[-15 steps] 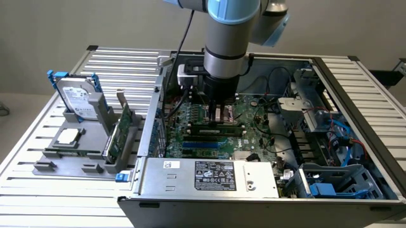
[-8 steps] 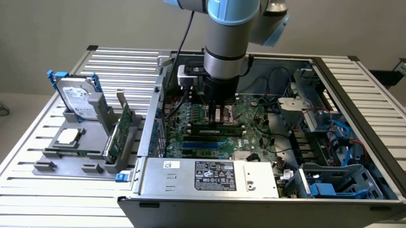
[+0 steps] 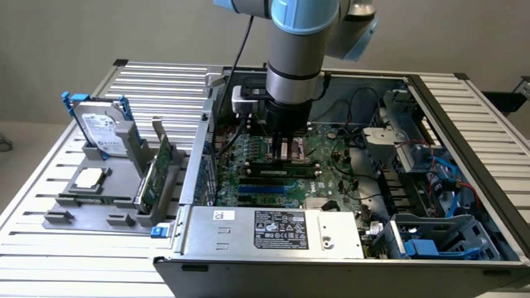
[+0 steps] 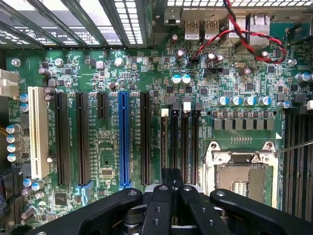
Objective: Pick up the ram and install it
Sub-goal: 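Press down the ram until it locks into place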
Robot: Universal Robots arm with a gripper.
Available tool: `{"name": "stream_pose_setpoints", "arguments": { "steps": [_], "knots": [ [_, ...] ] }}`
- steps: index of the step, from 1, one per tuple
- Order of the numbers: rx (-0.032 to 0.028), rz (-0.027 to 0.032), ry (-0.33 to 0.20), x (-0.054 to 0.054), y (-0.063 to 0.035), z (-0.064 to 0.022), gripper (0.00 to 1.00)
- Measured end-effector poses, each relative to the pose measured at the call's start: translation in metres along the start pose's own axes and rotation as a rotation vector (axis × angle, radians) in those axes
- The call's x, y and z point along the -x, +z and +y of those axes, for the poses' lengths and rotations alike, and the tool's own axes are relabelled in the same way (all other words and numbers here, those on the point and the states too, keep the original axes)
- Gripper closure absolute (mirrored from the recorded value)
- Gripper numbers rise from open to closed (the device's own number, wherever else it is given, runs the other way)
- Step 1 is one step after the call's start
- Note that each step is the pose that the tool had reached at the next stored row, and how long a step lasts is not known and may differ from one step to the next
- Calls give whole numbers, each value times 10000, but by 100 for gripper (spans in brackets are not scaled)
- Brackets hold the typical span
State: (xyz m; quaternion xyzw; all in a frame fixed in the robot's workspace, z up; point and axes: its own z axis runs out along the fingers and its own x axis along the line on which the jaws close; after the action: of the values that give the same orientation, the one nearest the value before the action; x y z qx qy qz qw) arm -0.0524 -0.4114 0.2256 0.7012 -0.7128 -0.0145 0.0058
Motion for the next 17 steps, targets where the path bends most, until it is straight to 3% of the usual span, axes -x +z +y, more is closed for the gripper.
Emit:
{"name": "stream_pose_setpoints", "arguments": {
  "steps": [8,14,17],
  "knots": [
    [89,14,0,2,-199,-39,89],
    [275,16,3,5,-268,-200,89],
    [340,17,2,6,-360,-242,89]
  ]
}}
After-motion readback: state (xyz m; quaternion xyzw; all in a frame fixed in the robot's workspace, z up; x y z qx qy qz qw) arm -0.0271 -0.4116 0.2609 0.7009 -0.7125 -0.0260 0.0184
